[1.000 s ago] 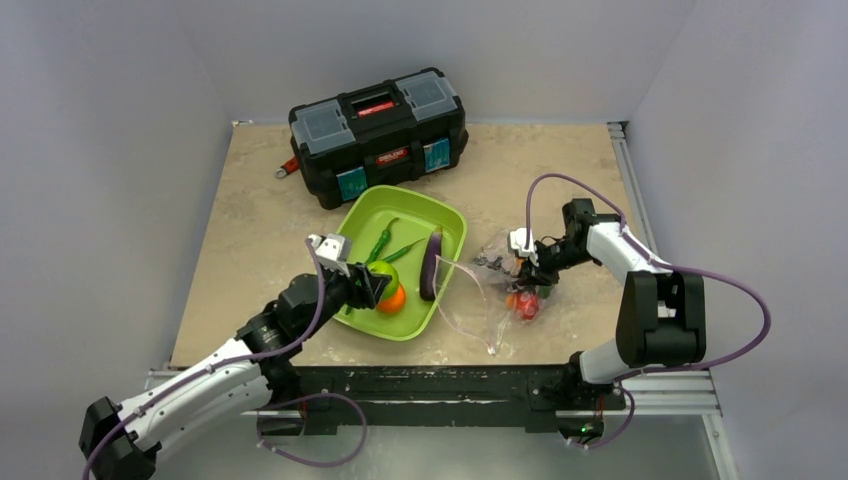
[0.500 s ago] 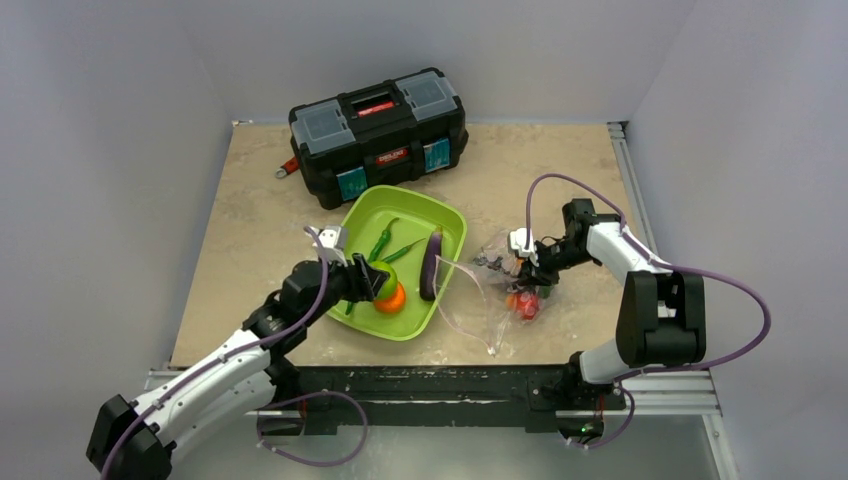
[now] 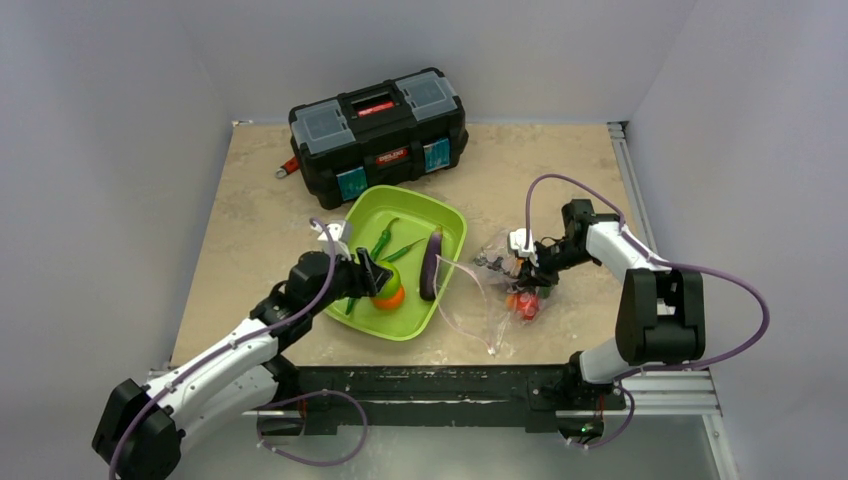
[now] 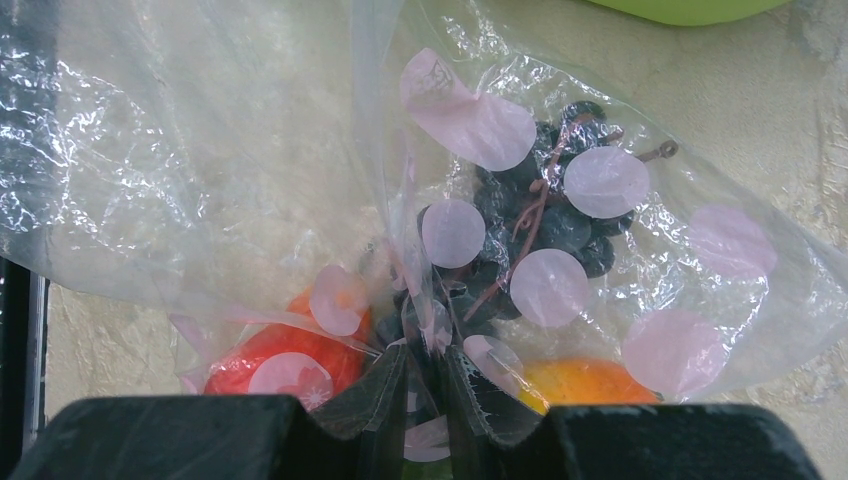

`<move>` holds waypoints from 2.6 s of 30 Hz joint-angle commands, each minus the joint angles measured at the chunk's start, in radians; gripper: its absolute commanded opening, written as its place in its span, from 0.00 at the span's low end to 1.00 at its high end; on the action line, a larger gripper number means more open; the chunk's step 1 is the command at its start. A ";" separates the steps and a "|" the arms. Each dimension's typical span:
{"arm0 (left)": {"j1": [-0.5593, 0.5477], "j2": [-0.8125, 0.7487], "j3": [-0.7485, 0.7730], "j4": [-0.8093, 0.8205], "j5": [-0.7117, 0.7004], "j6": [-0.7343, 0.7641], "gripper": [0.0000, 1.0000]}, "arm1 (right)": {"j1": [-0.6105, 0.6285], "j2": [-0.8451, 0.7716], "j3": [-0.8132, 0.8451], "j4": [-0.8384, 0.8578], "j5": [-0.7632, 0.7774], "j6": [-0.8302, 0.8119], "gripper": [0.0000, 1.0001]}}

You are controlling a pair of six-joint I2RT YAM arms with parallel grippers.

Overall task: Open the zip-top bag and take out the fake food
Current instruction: Place the fake fruit in the bin.

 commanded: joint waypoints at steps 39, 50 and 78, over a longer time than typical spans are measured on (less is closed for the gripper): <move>0.034 0.060 0.159 -0.118 0.050 -0.002 0.37 | -0.005 0.005 0.030 -0.022 -0.009 -0.012 0.20; 0.034 -0.013 0.177 -0.180 0.038 0.003 0.89 | -0.005 0.005 0.030 -0.023 -0.009 -0.012 0.20; 0.036 -0.148 0.135 -0.154 0.079 -0.035 1.00 | -0.005 0.007 0.030 -0.026 -0.007 -0.013 0.21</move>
